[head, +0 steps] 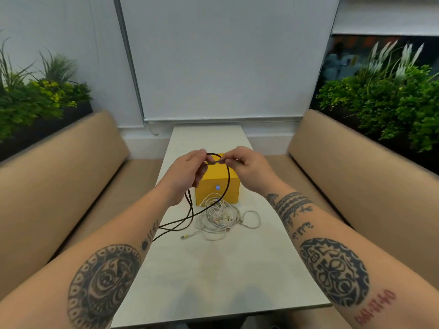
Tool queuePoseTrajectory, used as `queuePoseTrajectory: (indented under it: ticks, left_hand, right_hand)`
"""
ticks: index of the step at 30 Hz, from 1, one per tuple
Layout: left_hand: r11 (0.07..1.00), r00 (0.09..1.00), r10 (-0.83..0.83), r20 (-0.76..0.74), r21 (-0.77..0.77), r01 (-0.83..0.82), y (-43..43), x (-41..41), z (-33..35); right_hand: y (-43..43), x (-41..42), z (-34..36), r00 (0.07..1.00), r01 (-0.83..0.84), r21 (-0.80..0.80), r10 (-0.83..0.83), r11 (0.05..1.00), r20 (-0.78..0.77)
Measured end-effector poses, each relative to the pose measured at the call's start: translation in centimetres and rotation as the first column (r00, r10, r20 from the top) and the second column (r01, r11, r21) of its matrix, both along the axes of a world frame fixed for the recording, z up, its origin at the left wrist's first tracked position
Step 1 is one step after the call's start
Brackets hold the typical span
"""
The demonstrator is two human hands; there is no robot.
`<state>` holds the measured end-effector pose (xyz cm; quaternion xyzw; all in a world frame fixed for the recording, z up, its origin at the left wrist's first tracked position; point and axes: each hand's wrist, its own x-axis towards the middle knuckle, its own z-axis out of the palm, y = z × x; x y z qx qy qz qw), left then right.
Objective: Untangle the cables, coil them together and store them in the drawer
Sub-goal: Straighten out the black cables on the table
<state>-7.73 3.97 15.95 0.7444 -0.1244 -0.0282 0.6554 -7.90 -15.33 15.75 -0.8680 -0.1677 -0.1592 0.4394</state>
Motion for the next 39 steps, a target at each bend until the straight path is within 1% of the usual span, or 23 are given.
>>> queuePoseTrajectory:
  ticks: [2,3,4,5,8,9,10,13,15,17,19,20,22,25,26,27,29,31,33,35,36,37,39]
  left_hand:
    - [0.999,1.000,-0.030,0.003,0.032,0.030,-0.2,-0.4,0.2]
    - [0.999,1.000,-0.027,0.001,0.027,0.027,-0.3,-0.5,0.3]
    - [1.000,1.000,-0.015,0.000,0.024,0.015,-0.5,-0.5,0.5]
    - [1.000,1.000,0.000,-0.003,0.024,0.000,-0.6,-0.5,0.8]
    - [0.994,0.998,0.033,0.055,0.101,-0.039,-1.3,-0.6,1.1]
    - [0.993,0.996,0.031,0.078,0.113,-0.040,-1.5,-0.6,1.0]
    - [0.995,0.997,0.029,0.077,0.094,-0.036,-1.5,-0.6,1.0]
    - [0.997,1.000,-0.017,-0.002,-0.077,0.017,-1.2,-0.4,1.3]
    - [0.988,0.998,-0.056,-0.036,-0.143,0.051,-1.1,-0.4,1.8]
    - [0.984,0.992,-0.108,-0.064,-0.148,0.098,-1.1,-0.5,2.3]
    - [0.981,0.989,-0.139,-0.055,-0.145,0.130,-1.2,-0.6,2.7]
    - [0.983,0.992,-0.122,-0.030,-0.144,0.117,-1.3,-0.6,2.9]
    - [0.988,0.999,-0.007,0.035,-0.154,0.012,-2.0,-0.7,3.3]
    - [0.963,0.963,0.248,0.109,-0.140,-0.232,-2.8,-0.7,3.6]
    - [0.956,0.953,0.280,0.117,-0.121,-0.267,-2.7,-0.5,3.6]
    - [0.960,0.958,0.267,0.109,-0.114,-0.255,-2.4,-0.3,3.6]
    - [0.981,0.987,0.139,0.080,-0.149,-0.126,-1.2,0.3,3.7]
    - [0.989,0.998,0.013,0.066,-0.149,-0.003,-0.1,0.6,3.8]
    - [0.985,0.996,-0.092,-0.006,-0.145,0.090,0.3,0.5,4.0]
    - [0.983,0.992,-0.112,-0.061,-0.155,0.101,0.4,0.2,4.0]
    - [0.984,0.994,-0.090,-0.058,-0.159,0.080,0.4,0.2,4.0]
    - [0.984,0.997,-0.061,-0.052,-0.170,0.051,0.4,0.3,3.9]
    - [0.972,0.998,-0.014,-0.064,-0.234,-0.002,0.5,0.3,3.8]
  right_hand:
    - [0.0,0.2,0.9,0.992,-0.059,-0.205,0.080,0.977,0.096]
    - [0.0,0.2,1.2,0.982,-0.070,-0.280,0.115,0.957,0.148]
    - [0.1,0.3,1.3,0.972,-0.073,-0.316,0.138,0.946,0.189]
    - [0.2,0.2,1.4,0.966,-0.075,-0.301,0.144,0.951,0.213]
    - [1.0,-0.5,2.1,0.989,-0.058,-0.008,0.059,0.998,0.136]
    - [1.1,-0.5,2.4,0.991,-0.051,0.039,0.046,0.998,0.123]
    - [1.1,-0.5,2.8,0.992,-0.037,0.044,0.031,0.998,0.125]
    - [1.3,-0.2,3.1,0.990,0.018,0.084,-0.029,0.996,0.139]
    - [1.9,0.2,2.3,0.994,-0.002,0.128,-0.012,0.992,0.107]
    - [2.4,0.5,1.4,0.992,0.006,0.149,-0.025,0.989,0.125]
    - [2.9,0.6,1.1,0.995,-0.016,0.219,-0.006,0.976,0.096]
    - [3.3,0.3,1.2,0.997,-0.055,0.279,0.036,0.959,0.071]
    - [4.4,0.1,1.4,0.995,-0.096,0.366,0.085,0.926,0.044]
    - [5.8,0.2,2.1,0.996,-0.064,0.352,0.081,0.934,-0.035]
    - [5.8,0.2,2.5,0.997,-0.052,0.319,0.067,0.946,-0.037]
    - [5.6,0.3,2.9,0.999,-0.036,0.270,0.043,0.962,-0.020]
    - [4.8,0.5,3.9,0.999,-0.032,0.198,0.032,0.980,0.003]
    - [4.0,0.2,4.6,0.995,-0.093,0.150,0.098,0.984,-0.030]
    - [3.5,0.0,4.8,0.985,-0.159,0.033,0.161,0.987,-0.057]
    - [3.2,0.2,4.9,0.977,-0.197,-0.021,0.195,0.980,-0.084]
    - [3.2,0.3,4.9,0.976,-0.196,0.013,0.196,0.981,-0.092]
    - [3.1,0.3,4.9,0.977,-0.184,0.093,0.192,0.979,-0.096]
    - [2.8,0.5,4.6,0.979,-0.112,0.313,0.159,0.943,-0.130]
